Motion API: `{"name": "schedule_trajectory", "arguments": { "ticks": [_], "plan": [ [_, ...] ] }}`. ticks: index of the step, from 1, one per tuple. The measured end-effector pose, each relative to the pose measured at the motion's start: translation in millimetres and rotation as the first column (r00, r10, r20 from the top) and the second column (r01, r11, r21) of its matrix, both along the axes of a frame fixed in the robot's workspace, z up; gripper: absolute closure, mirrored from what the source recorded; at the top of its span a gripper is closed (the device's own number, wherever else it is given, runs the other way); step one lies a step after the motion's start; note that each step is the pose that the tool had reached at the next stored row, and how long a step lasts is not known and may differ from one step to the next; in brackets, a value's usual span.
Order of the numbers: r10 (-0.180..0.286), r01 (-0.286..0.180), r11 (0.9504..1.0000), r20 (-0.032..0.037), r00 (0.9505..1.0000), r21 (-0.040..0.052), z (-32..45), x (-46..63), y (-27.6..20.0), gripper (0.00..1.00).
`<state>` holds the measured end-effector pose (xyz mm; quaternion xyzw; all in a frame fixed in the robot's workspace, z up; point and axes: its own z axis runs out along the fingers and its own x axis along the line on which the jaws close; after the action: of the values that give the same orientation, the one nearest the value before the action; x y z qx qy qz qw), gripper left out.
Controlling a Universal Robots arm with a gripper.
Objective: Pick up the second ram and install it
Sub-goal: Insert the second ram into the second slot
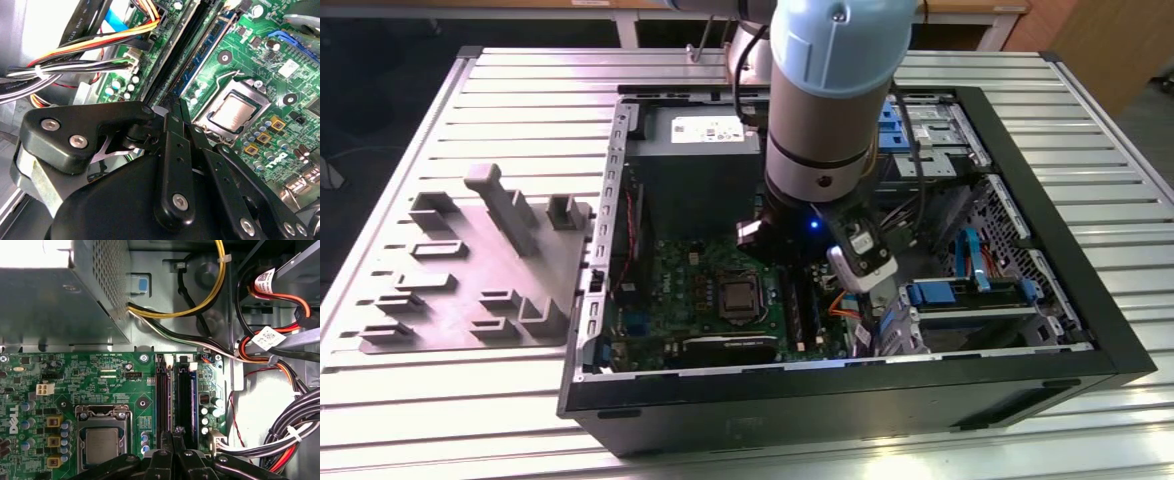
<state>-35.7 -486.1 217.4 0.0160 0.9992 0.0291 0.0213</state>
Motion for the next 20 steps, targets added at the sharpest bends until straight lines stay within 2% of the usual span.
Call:
{"name": "schedule_trajectory", "arguments": {
  "ticks": [17, 19, 20],
  "plan": [
    [0.0, 0.0, 1.0, 0.0004, 1.0, -0.0019, -2.3, 0.0, -0.1, 0.89],
    [0.0, 0.0, 1.0, 0.0004, 1.0, -0.0012, -2.4, 0.0, 0.0, 0.88],
    [0.0, 0.0, 1.0, 0.0004, 1.0, -0.0013, -2.4, 0.0, 0.0, 0.81]
  ]
}}
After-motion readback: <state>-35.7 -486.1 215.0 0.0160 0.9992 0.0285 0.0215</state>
